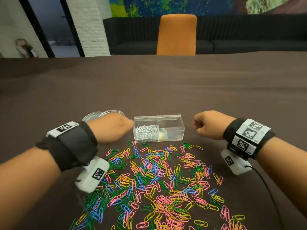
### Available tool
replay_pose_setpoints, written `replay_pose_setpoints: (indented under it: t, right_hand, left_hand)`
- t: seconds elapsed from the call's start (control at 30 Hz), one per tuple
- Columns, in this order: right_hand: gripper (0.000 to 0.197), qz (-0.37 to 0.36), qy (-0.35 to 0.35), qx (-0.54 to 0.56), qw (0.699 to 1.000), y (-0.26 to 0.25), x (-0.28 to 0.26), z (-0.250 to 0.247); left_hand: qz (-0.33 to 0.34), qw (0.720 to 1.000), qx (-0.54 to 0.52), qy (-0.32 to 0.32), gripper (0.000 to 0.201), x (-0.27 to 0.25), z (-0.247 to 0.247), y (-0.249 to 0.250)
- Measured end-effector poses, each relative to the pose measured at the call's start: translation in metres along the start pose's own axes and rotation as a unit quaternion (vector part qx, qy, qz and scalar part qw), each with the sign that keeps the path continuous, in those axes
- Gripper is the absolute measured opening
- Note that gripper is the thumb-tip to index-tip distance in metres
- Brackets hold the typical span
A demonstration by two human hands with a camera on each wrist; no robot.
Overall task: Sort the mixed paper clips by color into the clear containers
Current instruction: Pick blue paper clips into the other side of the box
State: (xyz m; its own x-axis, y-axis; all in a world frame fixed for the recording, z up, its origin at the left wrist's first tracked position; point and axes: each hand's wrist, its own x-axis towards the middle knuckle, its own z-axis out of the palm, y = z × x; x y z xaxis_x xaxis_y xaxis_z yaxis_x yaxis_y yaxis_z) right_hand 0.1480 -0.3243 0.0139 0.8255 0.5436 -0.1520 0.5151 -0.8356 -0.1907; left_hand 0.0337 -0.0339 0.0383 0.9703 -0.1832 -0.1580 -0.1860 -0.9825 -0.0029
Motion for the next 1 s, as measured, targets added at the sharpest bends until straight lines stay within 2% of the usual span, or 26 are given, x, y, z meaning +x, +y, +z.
replay_pose_setpoints:
  t: [0.03,0.1,0.17,0.33,0.5,0.6,0.77,0.83,0.93,1.0]
  right_hand:
    - [0.01,-0.001,-0.027,-0.02,0.999,0.006,-0.006,0.004]
    - [0.011,-0.014,-0.053,-0.034,0.998,0.013,-0.018,0.011]
    - [0.01,-0.031,-0.067,-0.017,0.997,0.016,-0.025,0.017]
    - [0.009,-0.041,-0.088,0.016,0.995,0.013,-0.039,0.021]
    - [0.025,-0.028,-0.179,0.028,0.983,0.012,-0.064,0.027]
    - [0.023,-0.025,-0.175,0.031,0.984,0.019,-0.066,0.027]
    - [0.013,-0.038,-0.174,0.046,0.983,0.019,-0.061,0.03]
    - [0.011,-0.048,-0.171,0.045,0.983,0.017,-0.062,0.033]
    - [0.009,-0.052,-0.145,0.027,0.988,0.012,-0.066,0.035]
    - [0.008,-0.051,-0.11,0.041,0.992,0.007,-0.07,0.036]
  left_hand:
    - [0.017,1.0,-0.016,0.009,0.025,0.013,-0.001,0.012]
    - [0.005,0.996,-0.061,0.06,0.028,0.045,-0.003,0.034]
    - [-0.03,0.991,-0.117,0.059,0.027,0.075,0.0,0.052]
    - [0.004,0.991,-0.128,0.044,0.014,0.113,0.007,0.077]
    - [0.047,0.994,-0.085,0.043,0.015,0.11,0.012,0.081]
    - [0.052,0.994,-0.078,0.062,0.02,0.104,0.013,0.078]
    - [0.094,0.978,-0.072,0.172,0.008,0.071,0.014,0.083]
    - [0.107,0.983,-0.061,0.135,0.008,0.057,0.021,0.086]
    - [0.095,0.995,0.019,0.01,0.02,0.05,0.034,0.089]
    - [0.081,0.995,0.057,-0.025,0.026,0.053,0.04,0.09]
